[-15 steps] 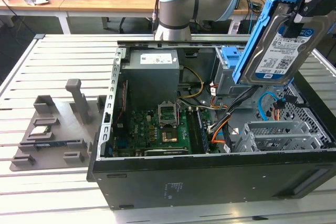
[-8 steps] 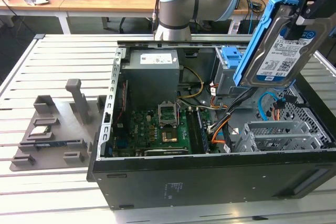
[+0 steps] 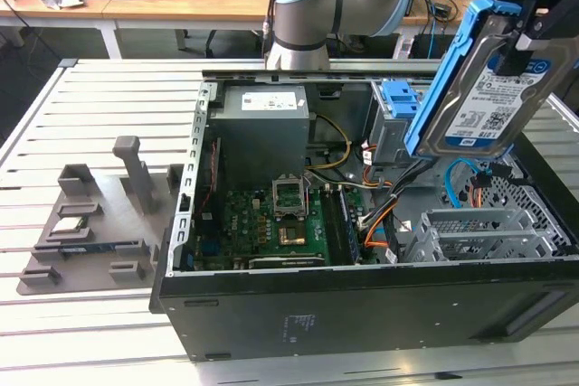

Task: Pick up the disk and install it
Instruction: 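Pick up the disk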

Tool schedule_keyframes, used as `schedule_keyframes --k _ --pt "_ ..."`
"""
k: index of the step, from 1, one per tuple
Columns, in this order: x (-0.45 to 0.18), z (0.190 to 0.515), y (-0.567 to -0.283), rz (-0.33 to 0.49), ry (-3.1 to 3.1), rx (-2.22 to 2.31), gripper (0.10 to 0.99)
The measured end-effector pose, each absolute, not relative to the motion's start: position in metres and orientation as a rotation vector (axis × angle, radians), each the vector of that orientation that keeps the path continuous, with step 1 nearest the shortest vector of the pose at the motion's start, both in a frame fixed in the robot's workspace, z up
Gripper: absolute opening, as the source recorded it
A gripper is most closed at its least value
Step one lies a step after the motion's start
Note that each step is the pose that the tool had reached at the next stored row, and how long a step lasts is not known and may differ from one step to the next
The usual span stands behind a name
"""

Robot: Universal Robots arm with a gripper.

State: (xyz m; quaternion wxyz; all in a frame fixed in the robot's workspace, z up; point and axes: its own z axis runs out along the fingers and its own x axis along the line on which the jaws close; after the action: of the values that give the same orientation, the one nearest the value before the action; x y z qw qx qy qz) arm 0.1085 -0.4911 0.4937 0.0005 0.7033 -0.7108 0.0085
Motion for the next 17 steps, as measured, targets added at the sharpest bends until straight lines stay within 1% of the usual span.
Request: schedule_keyframes --k 10,17 --pt "0.109 0.493 -0.505 0.027 -2.232 2.209 0.365" --pt "0.109 0.492 -0.535 0.013 -2.239 2.215 0.365"
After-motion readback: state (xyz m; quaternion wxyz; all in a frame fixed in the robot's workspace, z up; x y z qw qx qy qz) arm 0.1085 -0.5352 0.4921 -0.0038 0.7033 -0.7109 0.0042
